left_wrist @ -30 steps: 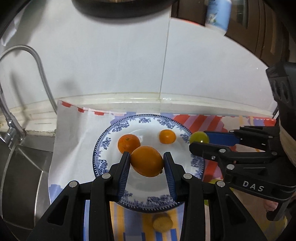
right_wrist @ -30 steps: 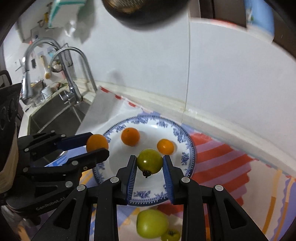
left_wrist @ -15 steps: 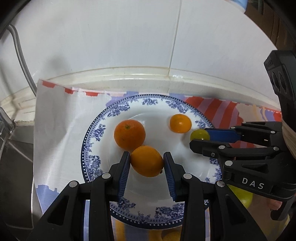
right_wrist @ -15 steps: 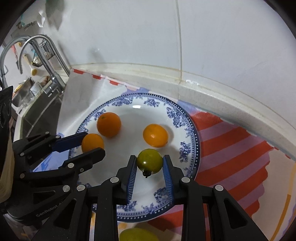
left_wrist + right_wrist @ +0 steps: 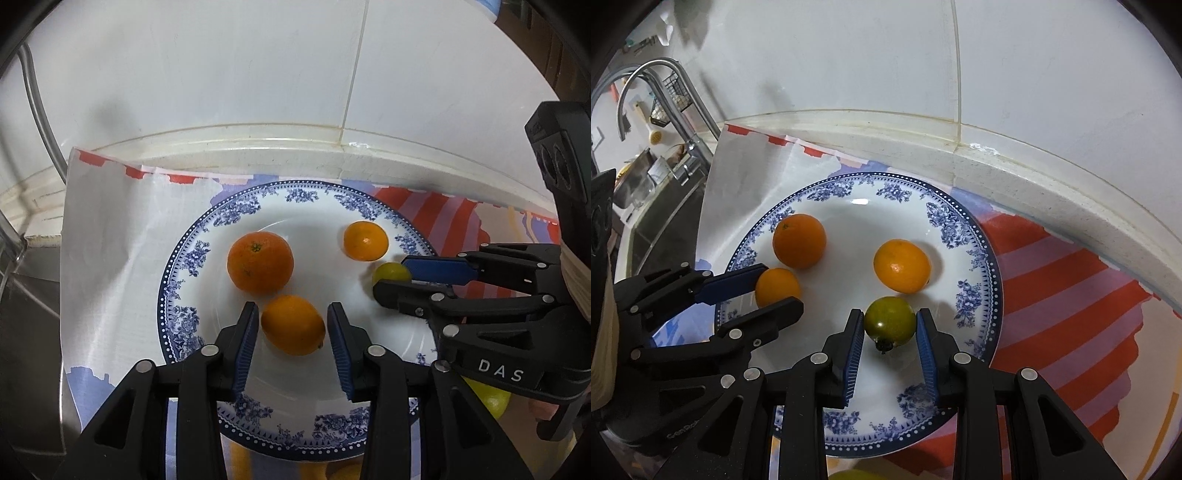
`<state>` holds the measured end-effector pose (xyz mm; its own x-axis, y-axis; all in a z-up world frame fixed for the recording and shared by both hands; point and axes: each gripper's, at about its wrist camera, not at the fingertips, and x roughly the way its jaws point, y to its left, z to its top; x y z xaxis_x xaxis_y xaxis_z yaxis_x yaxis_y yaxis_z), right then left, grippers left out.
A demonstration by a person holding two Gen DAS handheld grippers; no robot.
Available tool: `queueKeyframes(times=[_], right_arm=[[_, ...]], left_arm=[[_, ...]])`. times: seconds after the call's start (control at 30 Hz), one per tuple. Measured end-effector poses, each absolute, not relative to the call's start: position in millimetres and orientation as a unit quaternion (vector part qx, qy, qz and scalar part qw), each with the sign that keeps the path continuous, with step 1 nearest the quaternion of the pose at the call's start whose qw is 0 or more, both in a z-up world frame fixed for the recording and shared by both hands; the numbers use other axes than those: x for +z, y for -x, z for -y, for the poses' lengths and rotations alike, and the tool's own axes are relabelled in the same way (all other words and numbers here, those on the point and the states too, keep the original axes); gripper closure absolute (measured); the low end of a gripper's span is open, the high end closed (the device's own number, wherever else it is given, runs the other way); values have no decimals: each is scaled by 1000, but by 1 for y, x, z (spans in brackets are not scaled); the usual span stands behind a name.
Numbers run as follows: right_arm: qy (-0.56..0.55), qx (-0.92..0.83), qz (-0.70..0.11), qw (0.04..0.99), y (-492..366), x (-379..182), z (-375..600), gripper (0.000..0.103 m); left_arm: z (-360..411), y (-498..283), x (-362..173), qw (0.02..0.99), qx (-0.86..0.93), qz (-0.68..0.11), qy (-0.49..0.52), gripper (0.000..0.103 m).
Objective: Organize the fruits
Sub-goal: 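Place the orange and green tomato on the plate and open both tools, then withdraw both tools from the plate toward the remaining fruits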
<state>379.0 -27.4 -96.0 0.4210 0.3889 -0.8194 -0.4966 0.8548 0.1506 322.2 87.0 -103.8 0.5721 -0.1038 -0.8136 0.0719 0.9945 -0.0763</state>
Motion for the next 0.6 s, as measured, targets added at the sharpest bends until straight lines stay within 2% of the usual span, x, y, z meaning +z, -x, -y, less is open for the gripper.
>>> queueKeyframes(times=[0.07,0.23,0.37,0.47,0.5,0.6], right_arm=[[55,261,-466,844,-377,-94,29,64],[51,257,-452,853,-364,-80,39,64],[50,243,-426,870,-343,-62,51,64],[47,233,-404,883,-323,-47,61,52],[46,231,-398,887,-318,-42,64,50],[47,222,-373,900,-295,-27,75,48]], left_arm=[[-88,-318,-97,890,-46,-453,16,63],[-85,-299,-74,901,-39,-432,4,61],[-79,-273,-50,918,-31,-396,0,53],[-73,-253,-33,929,-26,-369,0,45],[-71,-245,-28,933,-25,-360,1,41],[-64,-226,-13,940,-21,-340,5,37]])
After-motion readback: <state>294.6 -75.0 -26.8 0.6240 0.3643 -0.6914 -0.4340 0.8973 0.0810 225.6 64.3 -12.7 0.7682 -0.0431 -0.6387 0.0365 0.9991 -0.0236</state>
